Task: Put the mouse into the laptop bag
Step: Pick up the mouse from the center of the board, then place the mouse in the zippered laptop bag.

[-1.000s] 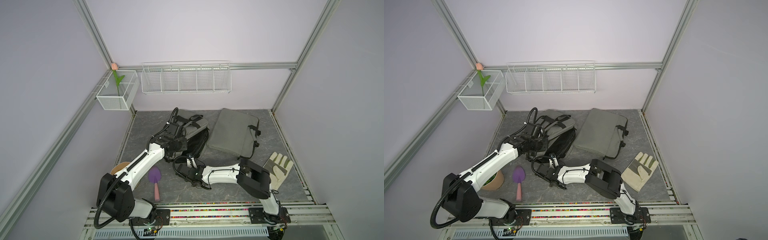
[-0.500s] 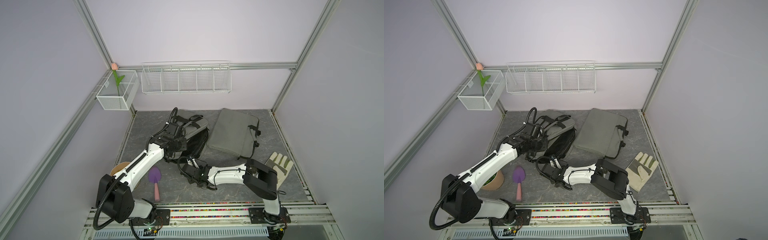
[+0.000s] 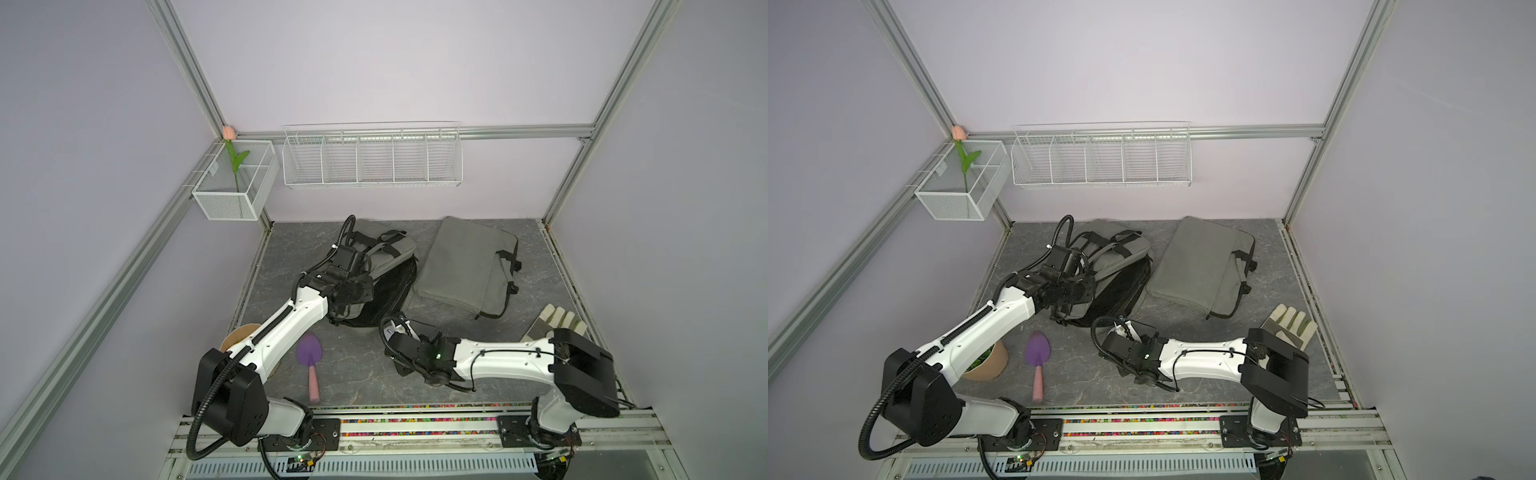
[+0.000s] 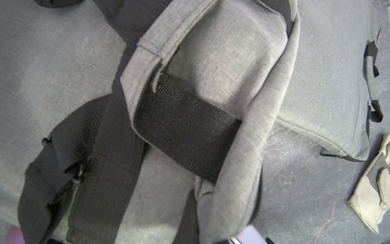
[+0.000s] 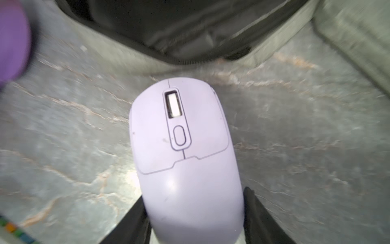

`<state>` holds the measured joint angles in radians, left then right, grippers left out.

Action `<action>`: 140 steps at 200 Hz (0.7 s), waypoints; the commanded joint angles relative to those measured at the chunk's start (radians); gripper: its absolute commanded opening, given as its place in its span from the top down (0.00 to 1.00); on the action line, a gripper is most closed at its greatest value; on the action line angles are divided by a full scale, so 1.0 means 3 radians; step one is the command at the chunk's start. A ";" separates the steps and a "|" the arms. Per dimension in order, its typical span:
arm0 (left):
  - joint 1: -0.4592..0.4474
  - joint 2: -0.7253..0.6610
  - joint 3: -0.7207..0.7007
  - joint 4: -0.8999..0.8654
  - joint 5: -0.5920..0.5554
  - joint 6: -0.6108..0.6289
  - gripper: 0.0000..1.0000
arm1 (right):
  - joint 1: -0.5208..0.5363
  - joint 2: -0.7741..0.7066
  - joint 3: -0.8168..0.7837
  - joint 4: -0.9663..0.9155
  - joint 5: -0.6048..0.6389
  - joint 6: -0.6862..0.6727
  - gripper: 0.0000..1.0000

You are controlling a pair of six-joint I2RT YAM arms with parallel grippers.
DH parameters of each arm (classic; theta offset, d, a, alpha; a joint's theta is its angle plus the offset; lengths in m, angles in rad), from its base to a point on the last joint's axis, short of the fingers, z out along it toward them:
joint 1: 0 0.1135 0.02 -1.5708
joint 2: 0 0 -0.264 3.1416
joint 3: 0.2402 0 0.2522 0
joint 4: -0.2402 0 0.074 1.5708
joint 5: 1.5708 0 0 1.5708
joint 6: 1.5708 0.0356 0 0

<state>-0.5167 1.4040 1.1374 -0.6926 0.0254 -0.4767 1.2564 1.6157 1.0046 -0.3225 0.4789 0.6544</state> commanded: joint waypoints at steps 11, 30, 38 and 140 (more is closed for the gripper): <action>0.0019 -0.0063 0.0009 -0.0029 0.0165 -0.0017 1.00 | -0.0082 -0.0211 0.0146 -0.0027 0.0084 -0.0345 0.62; 0.0020 -0.0081 0.0013 -0.0019 0.0351 0.0003 1.00 | -0.0171 -0.0094 0.0325 0.0071 -0.0006 -0.0586 0.63; 0.0020 -0.0100 0.0018 -0.0013 0.0430 -0.0001 1.00 | -0.0211 -0.0025 0.0387 0.0149 -0.0053 -0.0663 0.63; 0.0039 -0.0223 -0.0043 0.0192 0.0735 -0.0128 1.00 | -0.0598 0.1225 0.1177 0.0982 -0.0936 -0.1051 0.63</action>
<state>-0.4759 1.3575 1.1076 -0.6926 0.1303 -0.4934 1.0843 1.9350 1.3186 -0.1505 0.2981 0.3874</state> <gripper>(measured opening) 0.050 0.593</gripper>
